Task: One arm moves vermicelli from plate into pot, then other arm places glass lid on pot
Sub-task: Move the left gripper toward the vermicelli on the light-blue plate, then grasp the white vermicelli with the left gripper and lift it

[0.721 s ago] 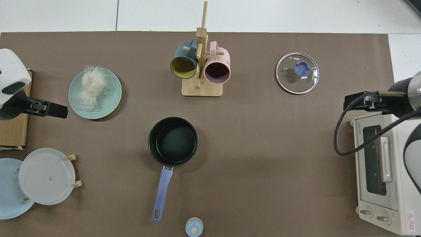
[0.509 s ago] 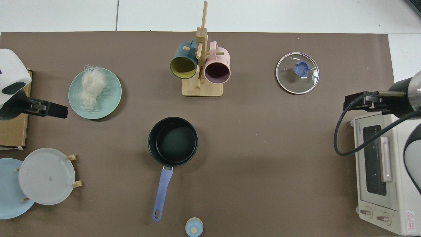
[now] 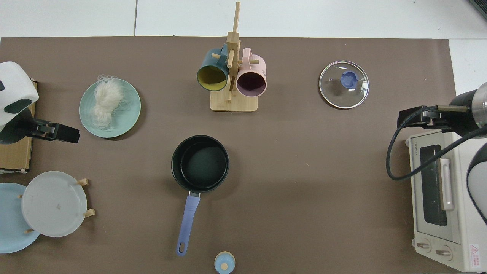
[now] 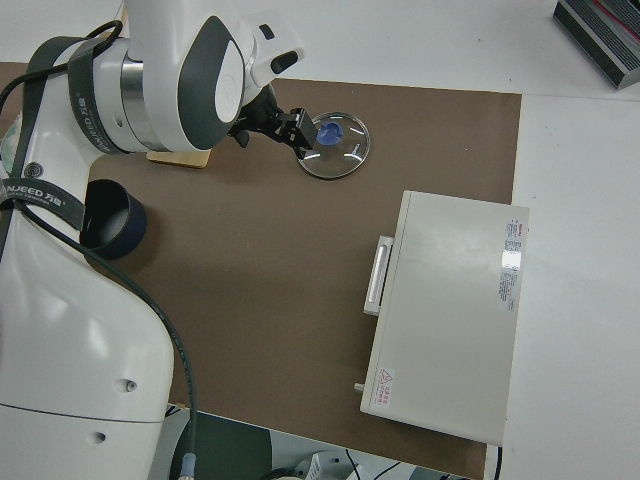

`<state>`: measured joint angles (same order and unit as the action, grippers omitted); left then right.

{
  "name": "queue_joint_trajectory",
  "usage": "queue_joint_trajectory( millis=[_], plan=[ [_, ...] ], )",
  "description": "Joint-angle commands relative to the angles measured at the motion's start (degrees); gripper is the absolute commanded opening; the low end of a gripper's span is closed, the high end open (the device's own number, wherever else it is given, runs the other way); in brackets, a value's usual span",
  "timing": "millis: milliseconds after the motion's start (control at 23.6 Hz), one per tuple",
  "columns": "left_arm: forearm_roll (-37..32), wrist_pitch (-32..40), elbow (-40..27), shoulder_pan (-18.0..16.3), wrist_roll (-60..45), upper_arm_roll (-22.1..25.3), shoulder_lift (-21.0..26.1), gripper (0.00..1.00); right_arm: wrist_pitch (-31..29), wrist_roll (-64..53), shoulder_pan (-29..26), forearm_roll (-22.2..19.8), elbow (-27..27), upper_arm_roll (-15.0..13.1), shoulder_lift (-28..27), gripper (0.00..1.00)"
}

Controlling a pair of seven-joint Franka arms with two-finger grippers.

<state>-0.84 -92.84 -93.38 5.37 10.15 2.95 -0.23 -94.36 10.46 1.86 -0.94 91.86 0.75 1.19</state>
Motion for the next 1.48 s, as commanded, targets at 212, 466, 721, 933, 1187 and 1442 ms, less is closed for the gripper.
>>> queue_joint_trajectory(
  millis=[212, 466, 721, 933, 1187, 1442],
  plan=[
    [0.9, 0.4, 7.5, 0.4, 0.0, 0.5, 5.6, 1.0, -0.2, -1.8, -0.9, 1.3, 0.2, 0.2, 0.1, 0.99],
    [-0.1, -5.1, 12.1, 0.1, 4.0, 0.7, 11.5, 1.0, -0.2, -1.8, -0.9, 1.3, 0.2, 0.2, 0.1, 0.99],
    [0.0, -14.8, 11.6, -0.4, 4.6, 0.8, 18.3, 1.0, -0.2, -1.8, -0.9, 1.3, 0.2, 0.2, 0.1, 0.99],
    [0.3, -22.9, 10.7, -1.0, 4.7, 0.8, 24.5, 1.0, -0.2, -1.8, -0.9, 1.3, 0.2, 0.2, 0.1, 0.99],
    [0.1, -31.6, 6.8, -1.5, 5.1, 1.2, 28.8, 1.0, -0.2, -1.8, -0.9, 1.3, 0.2, 0.3, 0.1, 0.99],
    [-0.2, -35.4, 4.4, -2.0, 4.6, 1.4, 31.3, 1.0, -0.2, -1.8, -0.9, 1.3, 0.2, 0.2, 0.1, 0.99]
  ],
)
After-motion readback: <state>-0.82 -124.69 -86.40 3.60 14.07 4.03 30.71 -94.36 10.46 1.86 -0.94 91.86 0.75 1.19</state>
